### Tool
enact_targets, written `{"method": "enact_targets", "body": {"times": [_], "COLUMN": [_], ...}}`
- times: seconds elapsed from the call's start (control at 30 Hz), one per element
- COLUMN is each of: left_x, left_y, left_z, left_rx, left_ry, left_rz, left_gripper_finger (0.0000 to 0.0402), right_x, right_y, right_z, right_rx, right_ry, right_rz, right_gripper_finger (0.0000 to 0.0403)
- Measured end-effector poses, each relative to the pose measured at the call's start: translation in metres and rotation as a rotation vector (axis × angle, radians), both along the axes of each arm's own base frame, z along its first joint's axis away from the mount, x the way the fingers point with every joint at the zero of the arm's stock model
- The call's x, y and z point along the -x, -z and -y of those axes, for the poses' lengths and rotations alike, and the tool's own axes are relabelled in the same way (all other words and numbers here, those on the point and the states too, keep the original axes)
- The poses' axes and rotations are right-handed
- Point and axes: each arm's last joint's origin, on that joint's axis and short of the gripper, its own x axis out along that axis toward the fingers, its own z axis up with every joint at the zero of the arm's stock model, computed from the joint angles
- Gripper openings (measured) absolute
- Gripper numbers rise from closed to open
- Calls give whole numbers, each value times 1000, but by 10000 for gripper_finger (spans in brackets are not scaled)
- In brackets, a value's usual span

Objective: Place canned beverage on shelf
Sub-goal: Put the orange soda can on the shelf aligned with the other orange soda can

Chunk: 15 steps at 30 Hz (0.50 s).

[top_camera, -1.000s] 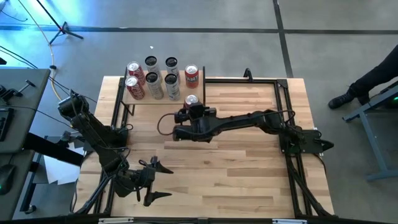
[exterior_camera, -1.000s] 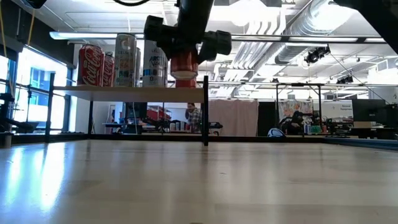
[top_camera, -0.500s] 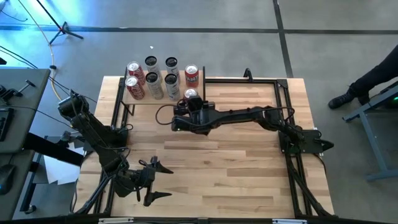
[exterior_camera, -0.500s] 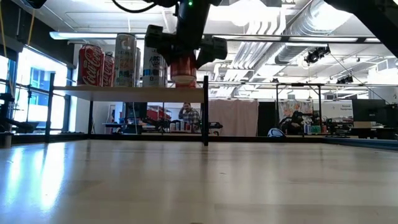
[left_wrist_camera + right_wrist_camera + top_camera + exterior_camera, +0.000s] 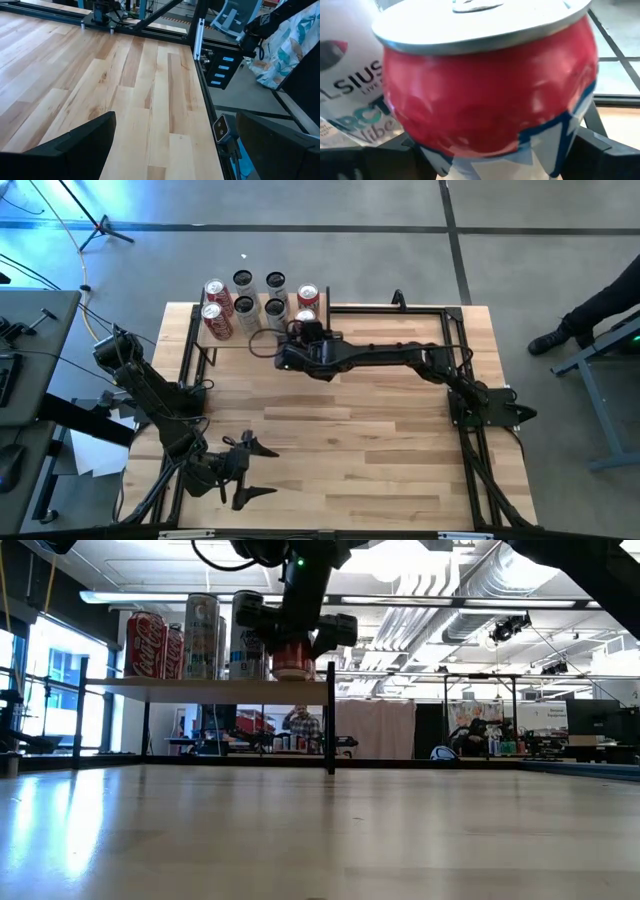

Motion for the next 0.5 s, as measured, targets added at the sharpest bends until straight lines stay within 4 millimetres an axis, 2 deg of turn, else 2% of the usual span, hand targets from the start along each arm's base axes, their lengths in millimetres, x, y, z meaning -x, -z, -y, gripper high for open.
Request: {"method": "enact_targets", "body": {"times": [0.5], "left_x": [0], "left_y": [0], "left_z": [-1], "left_rx": [-108], "left_ry": [-4], "left_rz": [12], "left_gripper_finger": [387], "right_x": [0], "right_y": [0], "right_z": [24], "right_rx": [-22], "right_ry": [-8], "right_rz": [-13], "right_gripper_finger": [286]}}
